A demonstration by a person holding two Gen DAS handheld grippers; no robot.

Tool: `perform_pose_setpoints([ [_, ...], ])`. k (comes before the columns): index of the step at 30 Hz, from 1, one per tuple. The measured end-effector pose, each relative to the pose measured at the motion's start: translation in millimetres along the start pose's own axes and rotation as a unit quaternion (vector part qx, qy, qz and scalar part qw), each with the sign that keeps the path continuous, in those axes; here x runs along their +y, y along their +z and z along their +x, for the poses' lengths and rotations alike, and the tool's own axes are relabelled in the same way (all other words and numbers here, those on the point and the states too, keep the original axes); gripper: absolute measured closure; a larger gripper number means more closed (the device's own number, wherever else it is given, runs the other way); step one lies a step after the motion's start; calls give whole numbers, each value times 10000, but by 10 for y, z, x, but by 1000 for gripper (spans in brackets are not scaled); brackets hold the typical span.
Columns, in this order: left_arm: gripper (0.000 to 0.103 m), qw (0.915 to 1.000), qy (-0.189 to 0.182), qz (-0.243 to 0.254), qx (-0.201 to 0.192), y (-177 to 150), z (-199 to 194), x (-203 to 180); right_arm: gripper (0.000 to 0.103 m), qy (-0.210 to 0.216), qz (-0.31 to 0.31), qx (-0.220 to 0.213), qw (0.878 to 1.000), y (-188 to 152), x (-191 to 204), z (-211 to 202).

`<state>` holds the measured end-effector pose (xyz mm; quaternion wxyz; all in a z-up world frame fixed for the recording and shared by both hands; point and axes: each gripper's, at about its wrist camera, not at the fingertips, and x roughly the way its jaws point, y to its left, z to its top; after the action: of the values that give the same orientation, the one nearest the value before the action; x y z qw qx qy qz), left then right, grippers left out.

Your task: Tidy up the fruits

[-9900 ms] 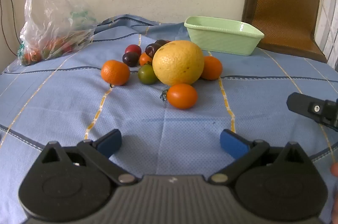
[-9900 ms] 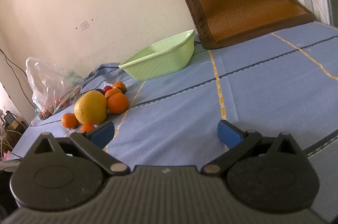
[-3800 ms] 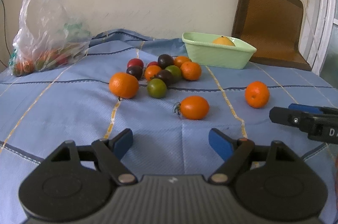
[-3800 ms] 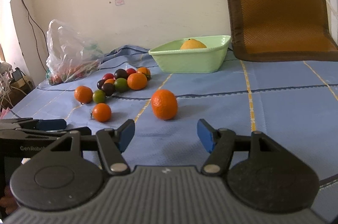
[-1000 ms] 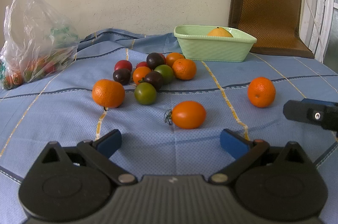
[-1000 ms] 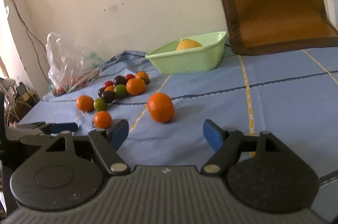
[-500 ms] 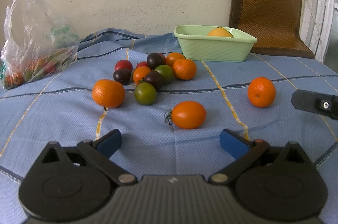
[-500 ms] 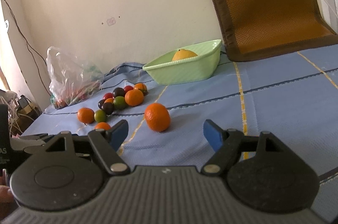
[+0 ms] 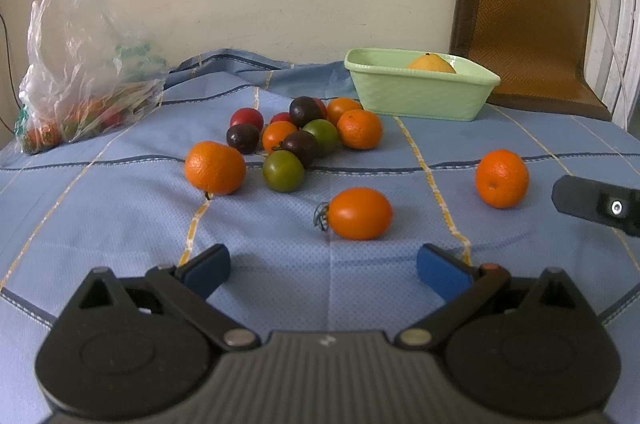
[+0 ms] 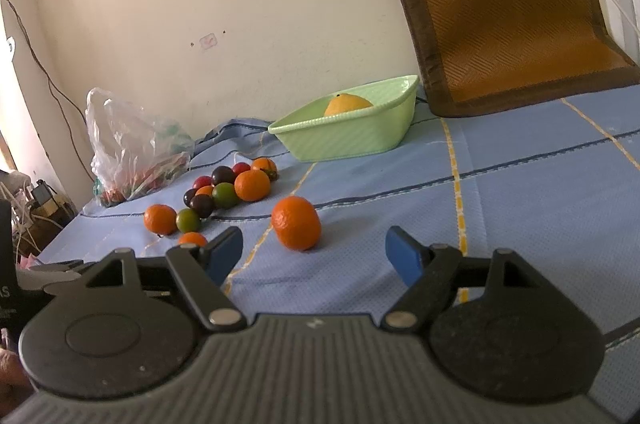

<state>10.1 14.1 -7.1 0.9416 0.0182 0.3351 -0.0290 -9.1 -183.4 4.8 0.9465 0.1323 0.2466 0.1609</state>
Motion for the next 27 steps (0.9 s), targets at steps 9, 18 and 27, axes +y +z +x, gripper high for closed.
perform_pose_setpoints([
  [9,0,10000,-70,40,55,-29,-46,0,22,-21,-67,13,10000,-7,16,10],
  [18,0,9929,605,490,-903,-155,-336,-181,22,-70,-130,-30,9999,-14,33,1],
  [27,0,9931,601,327,-956,-121,-348,-117,22,-94,-144,-58,9998,-17,34,-2],
])
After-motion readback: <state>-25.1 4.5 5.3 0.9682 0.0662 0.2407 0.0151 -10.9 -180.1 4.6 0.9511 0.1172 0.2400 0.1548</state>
